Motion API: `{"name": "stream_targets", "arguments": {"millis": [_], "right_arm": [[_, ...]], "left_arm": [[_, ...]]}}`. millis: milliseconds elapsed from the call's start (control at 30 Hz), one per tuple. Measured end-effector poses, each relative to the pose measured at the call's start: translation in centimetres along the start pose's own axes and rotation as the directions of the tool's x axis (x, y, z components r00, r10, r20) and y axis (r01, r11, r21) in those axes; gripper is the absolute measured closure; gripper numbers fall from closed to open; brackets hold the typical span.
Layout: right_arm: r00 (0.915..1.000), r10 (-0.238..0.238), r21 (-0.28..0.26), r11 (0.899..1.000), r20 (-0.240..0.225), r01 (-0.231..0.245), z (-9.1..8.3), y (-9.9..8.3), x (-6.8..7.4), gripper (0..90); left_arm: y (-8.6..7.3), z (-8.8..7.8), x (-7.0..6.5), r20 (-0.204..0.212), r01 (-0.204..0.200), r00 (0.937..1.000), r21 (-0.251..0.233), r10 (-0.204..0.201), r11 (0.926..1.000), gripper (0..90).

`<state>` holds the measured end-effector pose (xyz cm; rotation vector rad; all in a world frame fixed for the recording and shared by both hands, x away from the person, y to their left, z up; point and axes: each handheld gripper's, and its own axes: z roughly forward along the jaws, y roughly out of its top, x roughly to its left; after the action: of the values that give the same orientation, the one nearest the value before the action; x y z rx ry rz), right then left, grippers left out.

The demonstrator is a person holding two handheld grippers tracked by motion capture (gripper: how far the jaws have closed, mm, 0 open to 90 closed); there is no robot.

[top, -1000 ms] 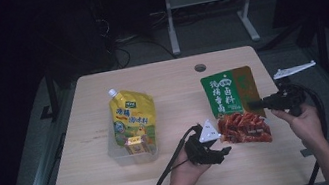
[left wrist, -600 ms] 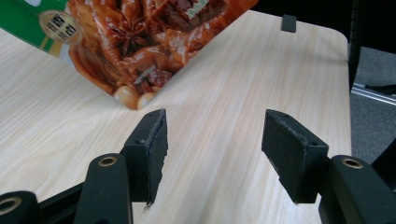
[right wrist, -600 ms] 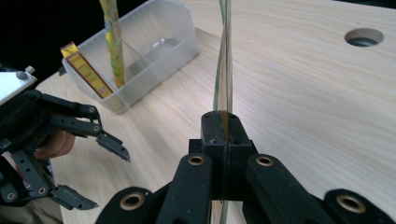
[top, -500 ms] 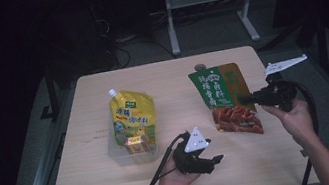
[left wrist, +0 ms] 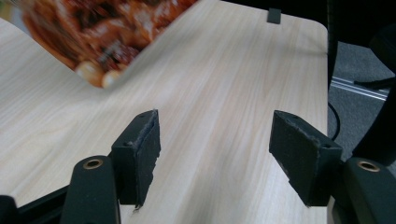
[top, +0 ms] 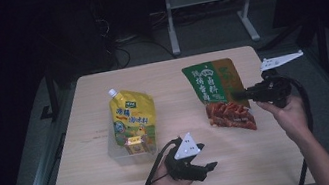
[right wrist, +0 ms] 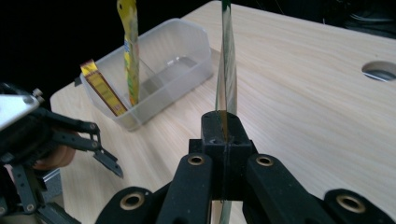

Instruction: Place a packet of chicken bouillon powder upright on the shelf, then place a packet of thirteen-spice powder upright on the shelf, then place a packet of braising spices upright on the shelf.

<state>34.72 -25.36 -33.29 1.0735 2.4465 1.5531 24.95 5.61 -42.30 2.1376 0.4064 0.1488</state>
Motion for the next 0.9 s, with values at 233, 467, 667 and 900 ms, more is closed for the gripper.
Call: {"name": "stream_targets", "arguments": {"millis": [233, 467, 667, 900], "right_arm": [[0.9994, -0.033, -0.001, 0.999, -0.008, 0.033, 0.6, 1.3, 0.9, 89.7], [0.9984, -0.054, 0.003, 0.999, -0.02, 0.054, 1.6, 2.5, 1.4, 89.7], [0.9971, -0.07, 0.001, 0.998, -0.028, 0.07, 2.5, 3.5, 1.9, 89.7], [0.9958, -0.082, -0.004, 0.997, -0.042, 0.082, 3.5, 4.5, 2.1, 89.7]], "left_arm": [[-0.9, -0.5, -0.2, 0.001, -0.014, 0.9999, 0.013, 0.014, 0.9998, 28.6], [-1.5, -0.8, -0.1, 0.003, -0.018, 0.9998, 0.011, 0.018, 0.9998, 27.8], [-1.6, -1.0, 0.1, -0.001, -0.019, 0.9998, 0.002, 0.019, 0.9998, 27.4], [-1.5, -1.1, 0.2, -0.005, -0.028, 0.9996, -0.009, 0.028, 0.9996, 27.4]]}}
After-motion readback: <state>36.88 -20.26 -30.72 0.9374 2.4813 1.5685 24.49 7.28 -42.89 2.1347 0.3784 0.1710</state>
